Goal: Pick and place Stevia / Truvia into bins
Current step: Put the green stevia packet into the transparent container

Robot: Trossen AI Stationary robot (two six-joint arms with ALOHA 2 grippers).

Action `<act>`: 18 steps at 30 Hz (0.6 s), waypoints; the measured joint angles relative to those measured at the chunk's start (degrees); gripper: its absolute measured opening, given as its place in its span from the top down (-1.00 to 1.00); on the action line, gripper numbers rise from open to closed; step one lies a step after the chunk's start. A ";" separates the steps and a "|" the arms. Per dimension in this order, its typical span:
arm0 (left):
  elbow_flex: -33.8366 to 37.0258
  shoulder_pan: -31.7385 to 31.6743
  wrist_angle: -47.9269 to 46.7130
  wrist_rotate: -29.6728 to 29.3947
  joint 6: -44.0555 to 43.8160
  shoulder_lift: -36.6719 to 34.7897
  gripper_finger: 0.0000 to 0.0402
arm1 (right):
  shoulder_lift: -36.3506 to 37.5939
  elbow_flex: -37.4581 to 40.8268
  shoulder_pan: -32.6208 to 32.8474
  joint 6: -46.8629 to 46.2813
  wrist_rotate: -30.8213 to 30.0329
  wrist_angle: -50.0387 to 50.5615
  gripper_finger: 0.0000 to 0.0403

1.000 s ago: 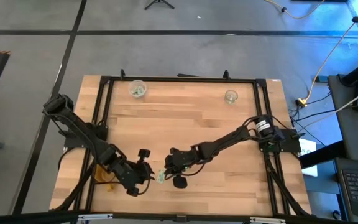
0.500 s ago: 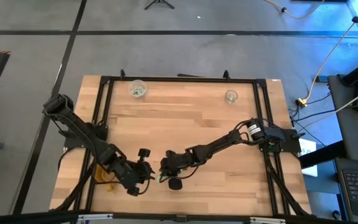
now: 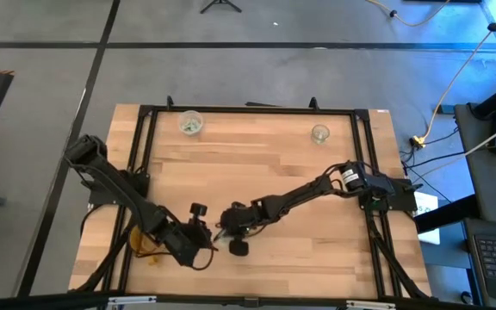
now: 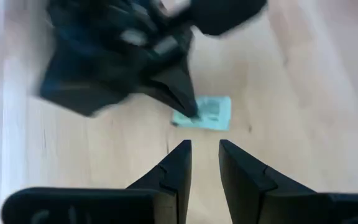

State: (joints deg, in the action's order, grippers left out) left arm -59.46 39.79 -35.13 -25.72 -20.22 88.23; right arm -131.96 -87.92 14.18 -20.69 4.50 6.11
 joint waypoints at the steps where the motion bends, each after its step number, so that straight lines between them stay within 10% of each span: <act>1: 0.00 0.11 -0.27 -0.16 0.01 0.92 0.62 | -0.01 0.01 -0.55 -0.51 0.59 0.24 1.00; 18: -0.07 1.53 4.07 -7.75 5.94 17.57 0.61 | -0.25 0.35 -5.34 -7.73 12.58 -0.67 1.00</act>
State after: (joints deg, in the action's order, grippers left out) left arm -59.53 41.32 -31.06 -33.47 -14.28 105.80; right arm -132.20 -87.57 8.84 -28.42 17.08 5.43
